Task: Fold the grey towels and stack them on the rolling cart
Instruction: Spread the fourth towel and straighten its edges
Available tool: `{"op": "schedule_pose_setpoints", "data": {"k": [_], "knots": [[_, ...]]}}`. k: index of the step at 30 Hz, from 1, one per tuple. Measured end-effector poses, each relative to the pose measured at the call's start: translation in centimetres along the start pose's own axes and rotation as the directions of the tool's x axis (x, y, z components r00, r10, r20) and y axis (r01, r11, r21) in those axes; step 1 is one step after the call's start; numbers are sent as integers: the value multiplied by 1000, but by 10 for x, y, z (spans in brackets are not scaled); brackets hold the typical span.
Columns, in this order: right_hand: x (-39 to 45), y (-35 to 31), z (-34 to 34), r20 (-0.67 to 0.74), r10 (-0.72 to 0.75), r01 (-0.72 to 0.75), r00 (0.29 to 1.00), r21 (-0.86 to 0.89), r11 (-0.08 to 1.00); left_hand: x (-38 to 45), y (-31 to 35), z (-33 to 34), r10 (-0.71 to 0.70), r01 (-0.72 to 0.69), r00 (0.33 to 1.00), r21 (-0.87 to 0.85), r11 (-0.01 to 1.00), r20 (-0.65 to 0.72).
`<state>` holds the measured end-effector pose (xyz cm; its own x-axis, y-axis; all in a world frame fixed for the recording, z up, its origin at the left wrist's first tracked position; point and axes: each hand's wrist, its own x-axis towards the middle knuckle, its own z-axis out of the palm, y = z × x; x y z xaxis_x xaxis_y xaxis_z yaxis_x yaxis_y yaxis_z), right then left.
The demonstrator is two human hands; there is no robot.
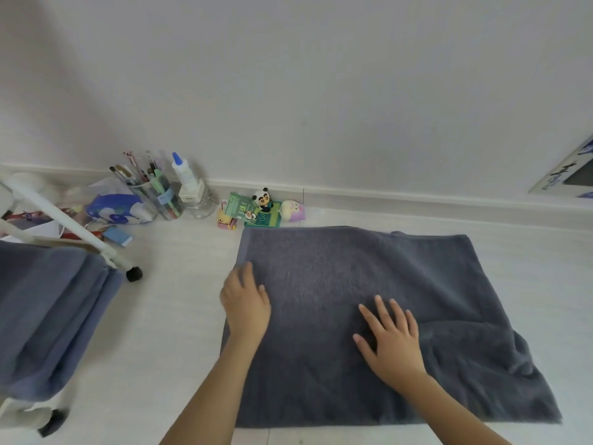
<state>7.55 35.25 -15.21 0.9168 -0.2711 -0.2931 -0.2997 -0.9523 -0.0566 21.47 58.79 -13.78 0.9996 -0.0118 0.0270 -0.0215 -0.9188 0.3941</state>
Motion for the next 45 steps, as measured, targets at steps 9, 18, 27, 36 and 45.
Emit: {"op": "schedule_pose_setpoints", "data": {"k": [9,18,27,36,45], "knots": [[-38,5,10,73,226,-227,971,6,974,-50,4,20,190,-304,891,230,924,413],[-72,35,22,-61,260,-252,964,117,961,-93,33,49,499,-628,719,146,764,483],[-102,96,25,-51,389,-372,920,204,905,-100,77,47,445,-532,781,91,842,439],[-106,166,28,-29,348,-337,937,184,923,-103,141,83,524,-694,648,145,705,554],[-95,218,12,-189,527,-387,828,487,783,-92,281,104,605,-597,724,-139,791,333]]}}
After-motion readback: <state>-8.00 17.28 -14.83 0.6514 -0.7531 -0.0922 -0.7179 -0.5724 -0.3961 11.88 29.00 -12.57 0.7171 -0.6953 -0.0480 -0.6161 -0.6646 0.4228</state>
